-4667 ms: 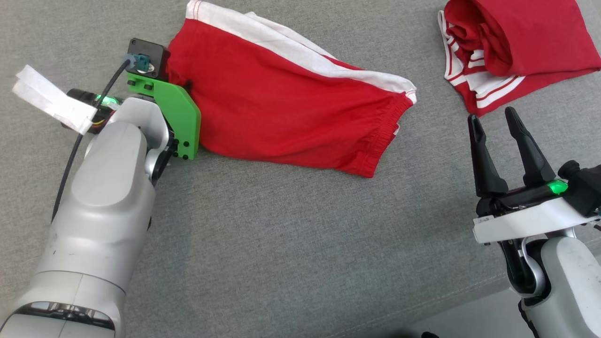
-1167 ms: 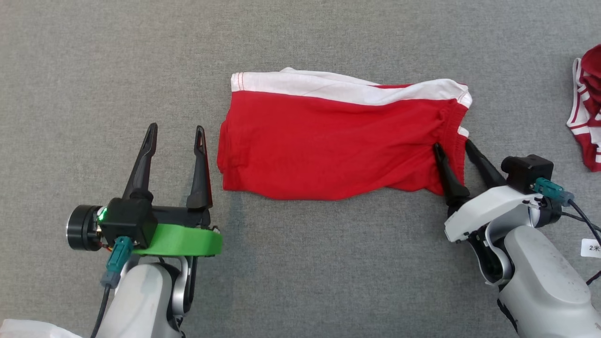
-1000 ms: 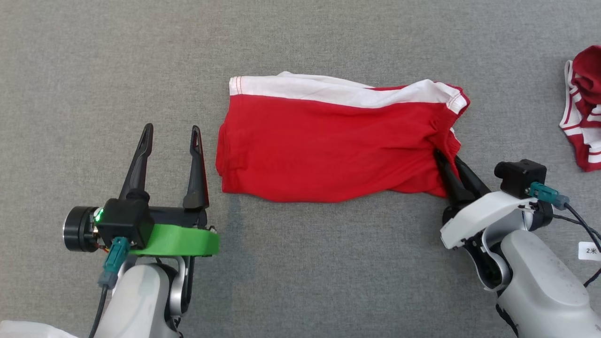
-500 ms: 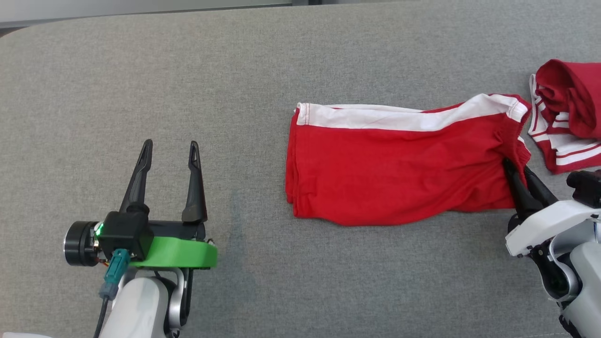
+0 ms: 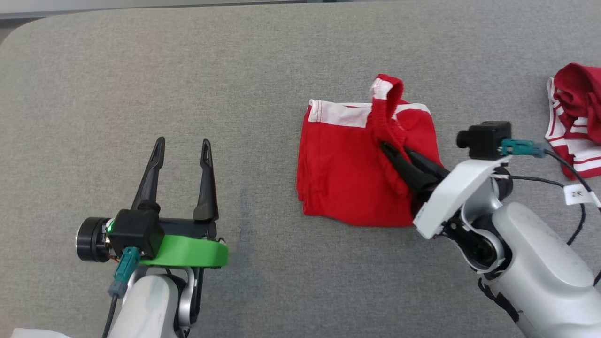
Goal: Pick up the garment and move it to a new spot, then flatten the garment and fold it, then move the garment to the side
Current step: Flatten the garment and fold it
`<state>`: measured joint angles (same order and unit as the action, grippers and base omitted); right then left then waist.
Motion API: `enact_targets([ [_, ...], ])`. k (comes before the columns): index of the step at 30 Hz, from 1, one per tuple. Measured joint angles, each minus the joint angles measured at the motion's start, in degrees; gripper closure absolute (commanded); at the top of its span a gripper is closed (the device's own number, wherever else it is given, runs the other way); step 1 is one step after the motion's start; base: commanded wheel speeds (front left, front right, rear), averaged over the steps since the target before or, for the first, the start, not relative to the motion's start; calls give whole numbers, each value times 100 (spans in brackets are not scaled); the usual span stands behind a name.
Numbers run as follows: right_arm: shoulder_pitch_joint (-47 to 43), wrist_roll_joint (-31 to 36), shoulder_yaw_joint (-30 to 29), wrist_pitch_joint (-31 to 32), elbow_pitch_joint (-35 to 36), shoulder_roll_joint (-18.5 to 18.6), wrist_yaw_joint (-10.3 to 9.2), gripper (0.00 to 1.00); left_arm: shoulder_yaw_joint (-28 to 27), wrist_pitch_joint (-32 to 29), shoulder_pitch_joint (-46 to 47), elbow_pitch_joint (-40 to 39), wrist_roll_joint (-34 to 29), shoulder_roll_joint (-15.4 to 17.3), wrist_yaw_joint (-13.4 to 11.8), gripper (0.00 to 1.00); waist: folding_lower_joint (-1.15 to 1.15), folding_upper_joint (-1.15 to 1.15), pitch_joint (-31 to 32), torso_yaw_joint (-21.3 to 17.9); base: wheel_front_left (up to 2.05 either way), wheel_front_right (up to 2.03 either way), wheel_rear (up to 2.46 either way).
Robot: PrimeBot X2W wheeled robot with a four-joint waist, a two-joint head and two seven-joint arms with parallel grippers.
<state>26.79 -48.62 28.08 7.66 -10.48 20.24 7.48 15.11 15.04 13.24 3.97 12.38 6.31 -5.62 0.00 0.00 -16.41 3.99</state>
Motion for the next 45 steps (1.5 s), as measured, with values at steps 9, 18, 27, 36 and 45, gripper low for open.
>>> enact_targets([
  [9,530,218,728,-244,-899,-441,0,57,-5,0,45,10,-15,-132,10,0,0,0,-193,351,0,0,0],
  [18,769,779,1038,-1862,-1055,-359,0,0,-102,0,44,13,-121,-168,41,0,0,0,-245,321,0,0,0],
  [27,222,1559,-142,-2249,-506,55,0,0,-230,-1,-79,40,-193,-108,55,0,0,0,-78,16,0,0,0],
  [36,-1153,2156,-1653,-2267,153,76,0,0,-386,-1,-333,43,-172,36,31,0,0,0,158,-407,0,0,0],
  [45,-2082,2452,-2107,-2051,772,-134,0,0,-472,-86,-779,70,-30,167,-22,0,0,0,569,-684,0,0,0],
])
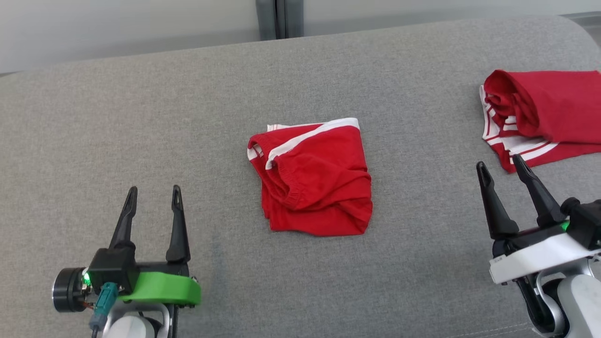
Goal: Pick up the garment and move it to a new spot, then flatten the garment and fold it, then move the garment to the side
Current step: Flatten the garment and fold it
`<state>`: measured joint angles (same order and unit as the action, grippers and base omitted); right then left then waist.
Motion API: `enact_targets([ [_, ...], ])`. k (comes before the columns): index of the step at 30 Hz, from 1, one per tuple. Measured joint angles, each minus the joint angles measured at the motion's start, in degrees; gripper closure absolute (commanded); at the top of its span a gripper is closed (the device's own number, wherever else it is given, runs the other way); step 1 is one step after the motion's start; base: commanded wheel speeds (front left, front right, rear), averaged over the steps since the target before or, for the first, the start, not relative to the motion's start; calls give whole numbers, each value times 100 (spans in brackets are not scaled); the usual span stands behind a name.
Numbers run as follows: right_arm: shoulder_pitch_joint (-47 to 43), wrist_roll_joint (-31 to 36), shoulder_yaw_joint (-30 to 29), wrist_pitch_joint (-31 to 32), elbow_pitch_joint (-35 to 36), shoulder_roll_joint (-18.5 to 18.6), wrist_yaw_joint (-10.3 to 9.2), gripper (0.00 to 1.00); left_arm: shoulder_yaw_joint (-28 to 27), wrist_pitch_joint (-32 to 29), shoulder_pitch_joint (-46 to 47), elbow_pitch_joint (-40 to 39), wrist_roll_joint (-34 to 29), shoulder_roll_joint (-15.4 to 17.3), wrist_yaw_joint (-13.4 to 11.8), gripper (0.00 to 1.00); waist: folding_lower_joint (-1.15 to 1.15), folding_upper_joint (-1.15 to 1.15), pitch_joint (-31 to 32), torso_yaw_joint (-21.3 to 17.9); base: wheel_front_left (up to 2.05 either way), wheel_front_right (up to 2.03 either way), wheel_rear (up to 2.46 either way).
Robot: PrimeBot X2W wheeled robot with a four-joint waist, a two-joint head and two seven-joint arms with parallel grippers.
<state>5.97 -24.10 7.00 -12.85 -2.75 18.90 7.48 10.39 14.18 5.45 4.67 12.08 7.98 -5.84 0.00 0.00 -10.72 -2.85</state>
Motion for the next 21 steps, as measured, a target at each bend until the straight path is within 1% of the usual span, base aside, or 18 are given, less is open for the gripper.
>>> enact_targets([
  [9,-653,215,-208,433,508,-209,0,0,-32,-123,-614,96,122,126,-45,0,0,0,591,-52,0,0,0],
  [13,-941,277,-291,605,656,-288,0,0,-9,-153,-851,121,157,134,-48,0,0,0,863,-50,0,0,0],
  [21,-1269,342,-458,828,922,-381,0,0,7,-185,-1011,131,226,168,-66,0,0,0,1216,-10,0,0,0],
])
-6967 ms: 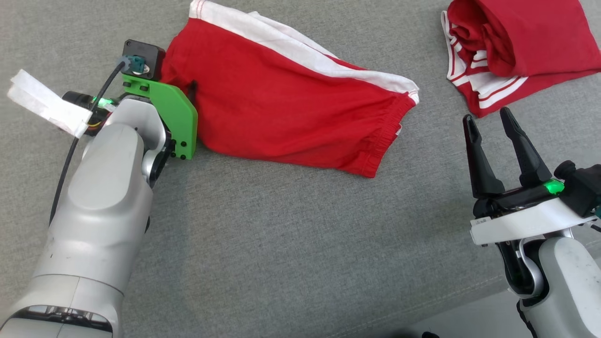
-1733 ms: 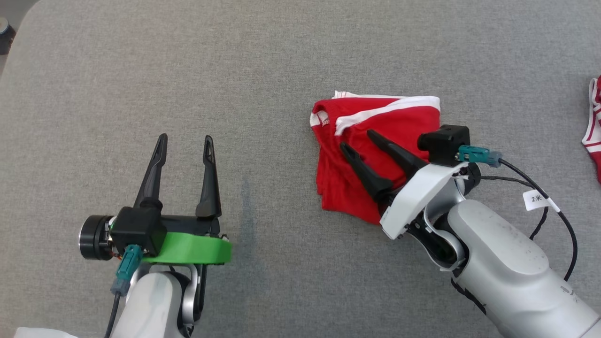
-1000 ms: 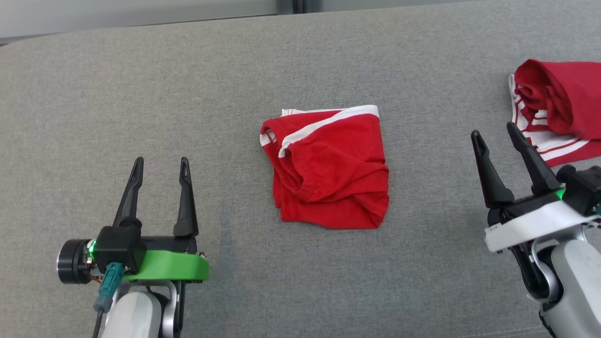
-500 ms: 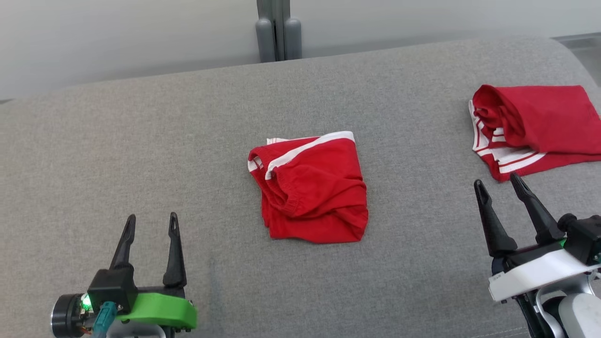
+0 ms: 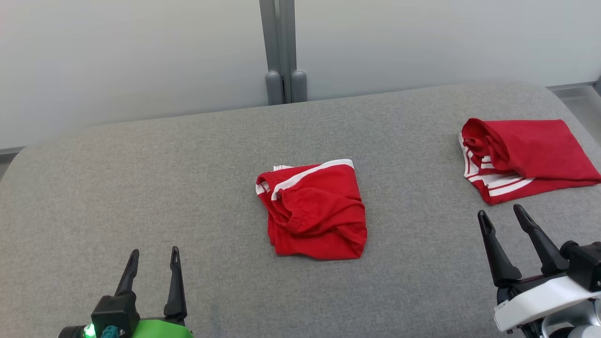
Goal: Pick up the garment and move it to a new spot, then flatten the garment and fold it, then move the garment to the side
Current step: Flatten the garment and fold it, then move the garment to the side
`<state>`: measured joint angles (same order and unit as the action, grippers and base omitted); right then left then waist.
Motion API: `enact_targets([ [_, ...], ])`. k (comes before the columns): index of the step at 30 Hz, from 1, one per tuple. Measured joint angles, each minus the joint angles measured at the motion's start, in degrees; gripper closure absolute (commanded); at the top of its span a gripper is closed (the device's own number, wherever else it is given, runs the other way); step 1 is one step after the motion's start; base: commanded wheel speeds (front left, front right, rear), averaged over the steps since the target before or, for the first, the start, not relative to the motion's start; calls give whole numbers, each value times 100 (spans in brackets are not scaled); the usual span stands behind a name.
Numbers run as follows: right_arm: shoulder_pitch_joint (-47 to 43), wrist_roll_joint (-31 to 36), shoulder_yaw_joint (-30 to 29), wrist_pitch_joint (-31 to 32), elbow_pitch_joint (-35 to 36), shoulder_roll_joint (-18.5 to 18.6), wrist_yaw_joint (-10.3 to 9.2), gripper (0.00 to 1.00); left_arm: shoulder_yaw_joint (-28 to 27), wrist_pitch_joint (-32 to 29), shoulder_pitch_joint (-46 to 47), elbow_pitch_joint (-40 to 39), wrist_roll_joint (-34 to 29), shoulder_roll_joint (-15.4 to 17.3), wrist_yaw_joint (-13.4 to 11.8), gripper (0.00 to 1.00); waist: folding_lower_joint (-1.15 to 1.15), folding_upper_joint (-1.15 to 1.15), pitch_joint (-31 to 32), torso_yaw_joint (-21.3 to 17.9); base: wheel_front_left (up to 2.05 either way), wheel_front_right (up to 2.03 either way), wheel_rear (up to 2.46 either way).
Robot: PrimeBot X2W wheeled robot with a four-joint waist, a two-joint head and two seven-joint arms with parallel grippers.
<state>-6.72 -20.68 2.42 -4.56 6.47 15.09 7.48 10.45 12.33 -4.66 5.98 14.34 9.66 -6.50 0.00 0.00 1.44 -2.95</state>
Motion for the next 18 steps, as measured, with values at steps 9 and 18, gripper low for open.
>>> enact_targets([
  [9,-69,27,-59,125,120,-42,0,0,30,8,-11,97,57,13,2,0,0,0,65,27,0,0,0],
  [18,-85,70,-104,147,147,-64,0,0,67,43,11,181,75,23,3,0,0,0,29,60,0,0,0],
])
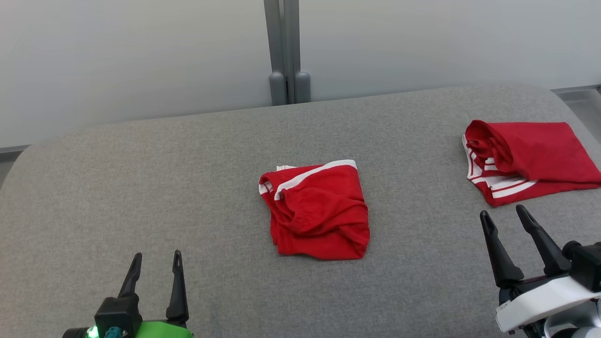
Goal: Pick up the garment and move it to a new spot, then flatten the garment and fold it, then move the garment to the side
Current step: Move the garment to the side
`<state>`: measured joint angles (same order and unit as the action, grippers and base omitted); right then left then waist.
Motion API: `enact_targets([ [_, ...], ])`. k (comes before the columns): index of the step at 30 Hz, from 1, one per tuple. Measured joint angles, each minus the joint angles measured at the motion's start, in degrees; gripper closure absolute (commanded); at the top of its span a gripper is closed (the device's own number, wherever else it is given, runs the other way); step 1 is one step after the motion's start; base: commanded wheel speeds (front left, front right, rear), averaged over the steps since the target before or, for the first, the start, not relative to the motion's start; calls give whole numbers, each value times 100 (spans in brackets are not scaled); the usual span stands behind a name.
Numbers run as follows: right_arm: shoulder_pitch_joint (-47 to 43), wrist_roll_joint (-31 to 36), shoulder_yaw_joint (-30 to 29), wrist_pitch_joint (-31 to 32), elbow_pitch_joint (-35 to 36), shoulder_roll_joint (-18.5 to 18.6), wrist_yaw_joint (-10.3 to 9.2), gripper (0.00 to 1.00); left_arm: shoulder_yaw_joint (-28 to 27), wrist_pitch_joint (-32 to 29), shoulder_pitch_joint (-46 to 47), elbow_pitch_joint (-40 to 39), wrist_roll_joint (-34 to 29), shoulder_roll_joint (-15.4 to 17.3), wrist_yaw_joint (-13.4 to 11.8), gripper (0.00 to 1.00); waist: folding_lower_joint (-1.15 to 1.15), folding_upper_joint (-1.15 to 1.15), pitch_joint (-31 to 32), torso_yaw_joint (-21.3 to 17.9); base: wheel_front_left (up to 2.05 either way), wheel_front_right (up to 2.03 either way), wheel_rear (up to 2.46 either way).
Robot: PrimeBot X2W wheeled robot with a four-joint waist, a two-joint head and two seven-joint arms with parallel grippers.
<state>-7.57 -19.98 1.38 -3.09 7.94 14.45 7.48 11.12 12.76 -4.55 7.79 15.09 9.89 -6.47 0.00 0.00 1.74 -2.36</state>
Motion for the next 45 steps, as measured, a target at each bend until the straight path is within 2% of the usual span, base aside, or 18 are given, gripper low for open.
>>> enact_targets([
  [9,29,-3,-48,83,-37,68,0,0,68,37,268,-34,-11,2,0,0,0,0,-161,107,0,0,0],
  [16,662,-163,144,103,-464,299,0,0,185,101,985,-166,-99,-83,58,0,0,0,-677,263,0,0,0],
  [23,1733,-452,928,-2,-1408,449,0,0,338,193,1599,-59,-214,-249,126,0,0,0,-1344,563,0,0,0],
  [29,2674,-825,1660,-140,-2625,258,0,0,389,220,1859,68,-267,-368,169,0,1,0,-1729,893,0,0,0],
  [34,3079,-1111,2128,-3,-3554,149,0,0,380,221,1945,56,-315,-431,201,0,1,0,-1897,1120,0,0,0],
  [36,3178,-1265,2228,-36,-3715,136,0,0,371,221,1945,46,-335,-460,219,0,0,0,-1928,1185,0,0,0],
  [39,3290,-1481,2454,-37,-3876,136,0,80,333,221,1944,18,-377,-482,219,0,0,0,-1936,1217,0,0,0],
  [40,3306,-1522,2526,-53,-3884,145,0,100,323,221,1943,7,-398,-487,220,0,0,0,-1931,1207,0,0,0],
  [45,3345,-1575,2954,-388,-3765,298,1,100,249,226,1922,-53,-476,-487,242,0,1,0,-1886,1024,0,0,0],
])
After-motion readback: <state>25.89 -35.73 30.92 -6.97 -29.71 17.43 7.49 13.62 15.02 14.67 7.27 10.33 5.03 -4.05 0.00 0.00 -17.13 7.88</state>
